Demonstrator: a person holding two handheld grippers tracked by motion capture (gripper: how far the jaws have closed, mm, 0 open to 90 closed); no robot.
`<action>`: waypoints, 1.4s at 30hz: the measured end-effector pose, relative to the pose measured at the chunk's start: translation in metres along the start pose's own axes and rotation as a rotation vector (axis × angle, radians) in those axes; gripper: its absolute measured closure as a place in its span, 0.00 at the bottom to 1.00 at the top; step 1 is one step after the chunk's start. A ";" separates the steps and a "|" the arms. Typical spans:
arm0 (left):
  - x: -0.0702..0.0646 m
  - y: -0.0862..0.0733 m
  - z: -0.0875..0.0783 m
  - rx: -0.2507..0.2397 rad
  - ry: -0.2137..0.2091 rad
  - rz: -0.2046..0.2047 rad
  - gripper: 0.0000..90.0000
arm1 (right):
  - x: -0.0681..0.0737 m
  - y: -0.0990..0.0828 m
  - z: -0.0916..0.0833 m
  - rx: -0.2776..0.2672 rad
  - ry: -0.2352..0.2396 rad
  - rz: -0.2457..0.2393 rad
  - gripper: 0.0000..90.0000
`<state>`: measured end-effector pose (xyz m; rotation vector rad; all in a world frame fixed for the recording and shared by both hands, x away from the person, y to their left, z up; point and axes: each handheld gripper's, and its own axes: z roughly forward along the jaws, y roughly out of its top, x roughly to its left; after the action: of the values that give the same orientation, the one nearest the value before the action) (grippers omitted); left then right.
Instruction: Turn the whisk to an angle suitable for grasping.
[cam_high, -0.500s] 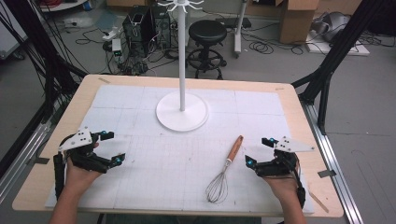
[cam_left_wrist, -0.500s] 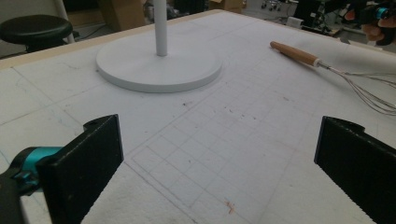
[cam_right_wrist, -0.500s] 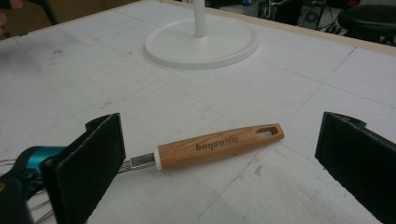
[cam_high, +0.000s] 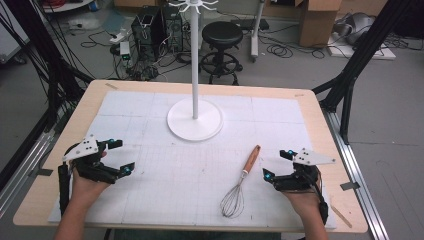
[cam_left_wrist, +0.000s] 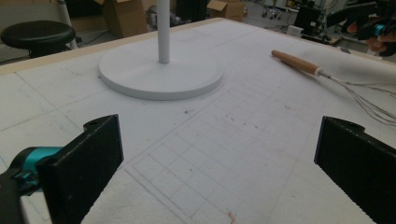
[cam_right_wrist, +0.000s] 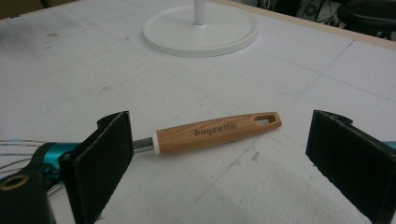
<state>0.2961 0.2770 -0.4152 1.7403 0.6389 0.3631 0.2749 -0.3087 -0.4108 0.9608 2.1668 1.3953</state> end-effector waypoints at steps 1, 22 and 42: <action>0.000 0.000 0.000 0.003 0.001 0.002 0.02 | 0.000 0.000 -0.001 -0.001 0.001 0.002 0.10; -0.002 0.001 0.000 0.015 0.002 0.015 0.02 | 0.013 -0.002 0.014 0.147 0.169 -0.077 0.89; 0.000 0.007 -0.002 0.001 0.010 0.023 0.02 | -0.004 0.026 0.064 0.209 0.031 -0.074 0.99</action>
<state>0.2966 0.2777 -0.4083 1.7486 0.6264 0.3880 0.3272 -0.2634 -0.4147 0.9256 2.3822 1.1749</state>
